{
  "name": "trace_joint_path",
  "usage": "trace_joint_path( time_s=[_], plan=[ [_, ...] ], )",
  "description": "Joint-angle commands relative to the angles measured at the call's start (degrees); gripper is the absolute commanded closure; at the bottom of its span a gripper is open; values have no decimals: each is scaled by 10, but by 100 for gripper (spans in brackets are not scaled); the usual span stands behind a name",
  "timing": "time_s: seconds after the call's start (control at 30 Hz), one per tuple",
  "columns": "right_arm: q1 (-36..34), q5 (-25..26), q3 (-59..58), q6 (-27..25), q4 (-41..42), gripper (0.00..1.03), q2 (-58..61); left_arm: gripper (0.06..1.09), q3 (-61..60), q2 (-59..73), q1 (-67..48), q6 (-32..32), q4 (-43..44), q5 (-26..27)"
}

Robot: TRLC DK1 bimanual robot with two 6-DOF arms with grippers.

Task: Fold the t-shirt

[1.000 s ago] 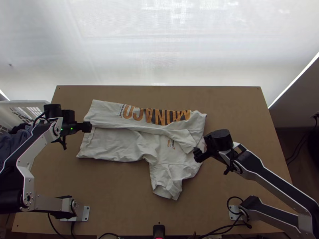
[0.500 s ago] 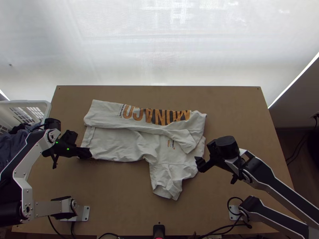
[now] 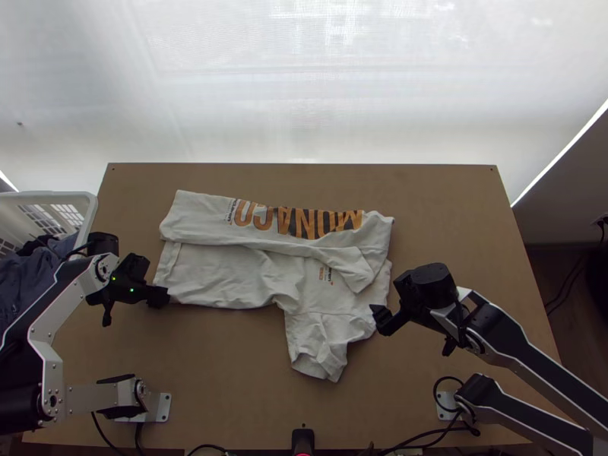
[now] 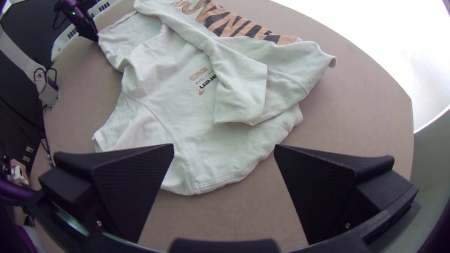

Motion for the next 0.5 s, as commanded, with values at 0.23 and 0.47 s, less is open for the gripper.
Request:
trace_joint_path(
  time_s=[0.23,0.47],
  plan=[
    [15,-8,11,2,-9,4,4,105,-5,-19,-10,-9,40,-17],
    [46,-33,9,1,-10,4,22,105,40,-71,-46,-45,-27,20]
  ],
)
